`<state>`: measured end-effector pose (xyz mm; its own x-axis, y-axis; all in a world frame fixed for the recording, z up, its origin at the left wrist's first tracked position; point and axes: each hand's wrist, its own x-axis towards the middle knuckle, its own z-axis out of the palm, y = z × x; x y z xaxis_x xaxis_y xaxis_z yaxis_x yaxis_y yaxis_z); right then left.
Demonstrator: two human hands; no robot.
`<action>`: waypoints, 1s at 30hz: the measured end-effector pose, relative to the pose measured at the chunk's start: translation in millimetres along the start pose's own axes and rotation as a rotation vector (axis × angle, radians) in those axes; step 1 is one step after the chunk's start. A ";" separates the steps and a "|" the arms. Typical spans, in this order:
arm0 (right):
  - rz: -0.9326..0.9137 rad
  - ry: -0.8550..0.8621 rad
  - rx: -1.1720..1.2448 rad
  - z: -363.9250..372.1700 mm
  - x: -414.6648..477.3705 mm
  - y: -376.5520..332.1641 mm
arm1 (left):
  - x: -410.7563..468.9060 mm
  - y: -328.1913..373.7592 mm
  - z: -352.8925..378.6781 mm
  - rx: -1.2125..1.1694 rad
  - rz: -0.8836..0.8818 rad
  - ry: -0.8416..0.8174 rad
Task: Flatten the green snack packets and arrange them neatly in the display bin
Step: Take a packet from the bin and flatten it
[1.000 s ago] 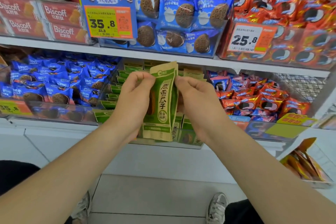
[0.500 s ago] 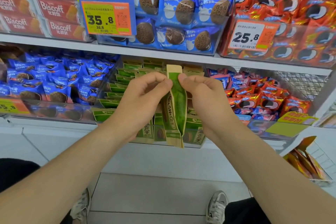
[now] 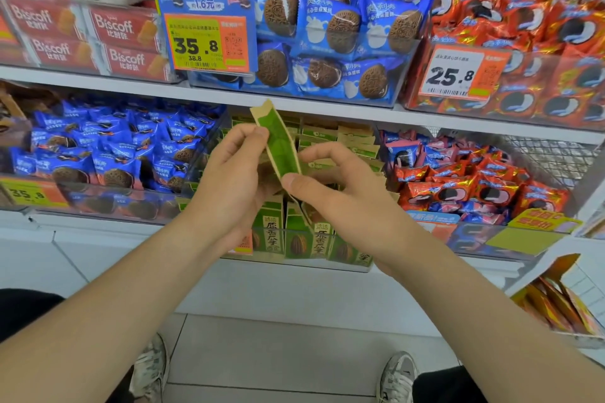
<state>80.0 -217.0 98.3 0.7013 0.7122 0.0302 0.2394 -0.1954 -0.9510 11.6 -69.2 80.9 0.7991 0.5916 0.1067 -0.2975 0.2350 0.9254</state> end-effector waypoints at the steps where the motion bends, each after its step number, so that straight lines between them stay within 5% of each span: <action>1: 0.006 0.018 0.044 1.4 0.6 1.2 | 1.4 -0.8 -0.5 -0.018 -0.003 0.010; 5: -0.178 0.240 -0.076 -0.7 11.0 12.5 | 0.3 -3.9 -4.9 0.186 0.034 -0.072; 12: -0.207 0.274 -0.165 -4.3 16.9 23.1 | -16.1 -8.5 1.6 0.418 0.068 -0.153; 18: 0.087 0.201 0.314 -8.4 9.5 18.6 | -16.9 -8.0 0.1 0.280 -0.070 -0.192; 26: 0.040 0.328 0.407 -7.8 11.2 14.5 | -13.8 -2.6 -0.8 0.104 -0.137 -0.117; 30: 0.139 0.148 0.534 -11.7 12.3 13.7 | -12.4 -2.0 -1.7 0.063 -0.163 -0.131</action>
<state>99.7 -218.8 89.3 0.7978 0.5945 -0.1002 -0.2072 0.1143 -0.9716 1.4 -75.7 77.1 0.8965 0.4430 -0.0038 -0.1287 0.2686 0.9546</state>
